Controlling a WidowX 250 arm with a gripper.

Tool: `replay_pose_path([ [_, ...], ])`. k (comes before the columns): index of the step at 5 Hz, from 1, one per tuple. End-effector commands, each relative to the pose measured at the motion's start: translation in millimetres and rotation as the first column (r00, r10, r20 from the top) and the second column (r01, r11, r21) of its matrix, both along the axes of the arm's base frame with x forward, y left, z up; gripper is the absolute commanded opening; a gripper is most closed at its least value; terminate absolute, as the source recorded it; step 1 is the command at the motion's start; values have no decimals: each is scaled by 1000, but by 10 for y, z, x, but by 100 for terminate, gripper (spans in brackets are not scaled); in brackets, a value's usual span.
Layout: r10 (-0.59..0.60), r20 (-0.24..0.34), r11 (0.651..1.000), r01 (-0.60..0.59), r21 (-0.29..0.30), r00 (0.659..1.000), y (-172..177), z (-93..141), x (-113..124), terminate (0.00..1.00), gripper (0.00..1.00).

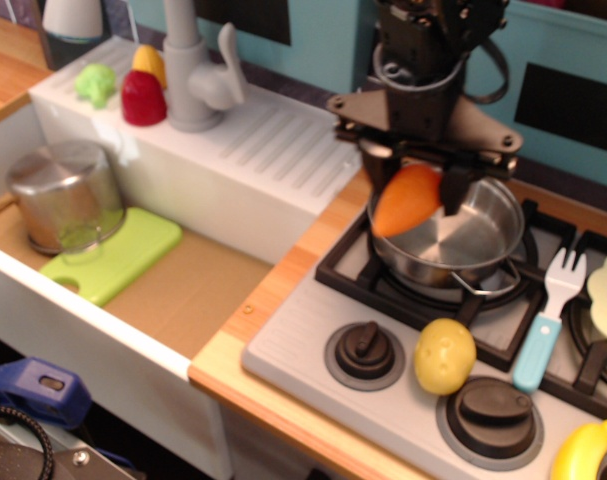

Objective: Put carrot in pot or pan

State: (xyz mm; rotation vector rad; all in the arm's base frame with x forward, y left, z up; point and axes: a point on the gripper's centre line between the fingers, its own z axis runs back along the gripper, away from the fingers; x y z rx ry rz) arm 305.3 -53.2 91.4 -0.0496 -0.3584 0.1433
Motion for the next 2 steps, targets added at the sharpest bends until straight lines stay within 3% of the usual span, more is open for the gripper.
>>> replay_pose_path([
  [1, -23, 73, 999, 25, -22, 997, -25, 79, 230, 0, 100],
  [2, -23, 73, 999, 25, -22, 997, -25, 79, 230, 100, 100],
])
